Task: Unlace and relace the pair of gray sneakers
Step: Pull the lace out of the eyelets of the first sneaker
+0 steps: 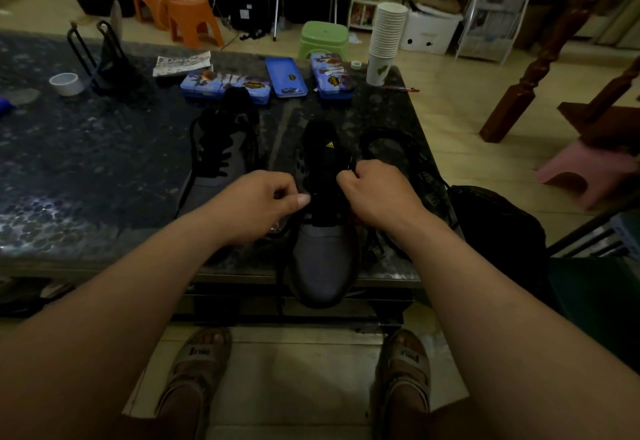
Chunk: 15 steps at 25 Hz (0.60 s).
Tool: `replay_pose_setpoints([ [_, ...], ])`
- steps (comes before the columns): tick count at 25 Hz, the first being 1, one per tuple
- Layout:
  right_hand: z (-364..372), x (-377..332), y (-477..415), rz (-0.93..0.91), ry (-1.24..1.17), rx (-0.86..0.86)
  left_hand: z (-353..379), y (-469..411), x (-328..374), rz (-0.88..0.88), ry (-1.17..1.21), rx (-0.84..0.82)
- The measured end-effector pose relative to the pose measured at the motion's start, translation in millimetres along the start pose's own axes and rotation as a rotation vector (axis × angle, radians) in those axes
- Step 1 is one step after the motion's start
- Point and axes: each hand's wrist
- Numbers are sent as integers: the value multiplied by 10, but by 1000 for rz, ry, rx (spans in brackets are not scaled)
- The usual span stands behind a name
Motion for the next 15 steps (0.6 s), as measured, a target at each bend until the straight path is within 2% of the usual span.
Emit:
replay_pose_setpoints([
  [2,2,4,6,4,-4,-5,-107,4,-10,-10,-44,28],
  [5,-26,16,3,33,-55,-2,-328,23,-116,-122,-165,261],
  [8,-30,14,-14,28,-101,-66,-295,89,-170,-144,-354,226],
  [10,-67,50,-17,31,-173,-182,-122,98,-116,-33,-454,257],
  [13,-165,163,34,83,-333,-395,76,67,72,253,-337,360],
  [15,-183,223,75,60,-356,-455,133,29,109,289,-336,337],
])
Point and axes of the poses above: each hand's wrist, its own y-axis away from the middle knuckle, its own z-axis out of the palm, x = y × z
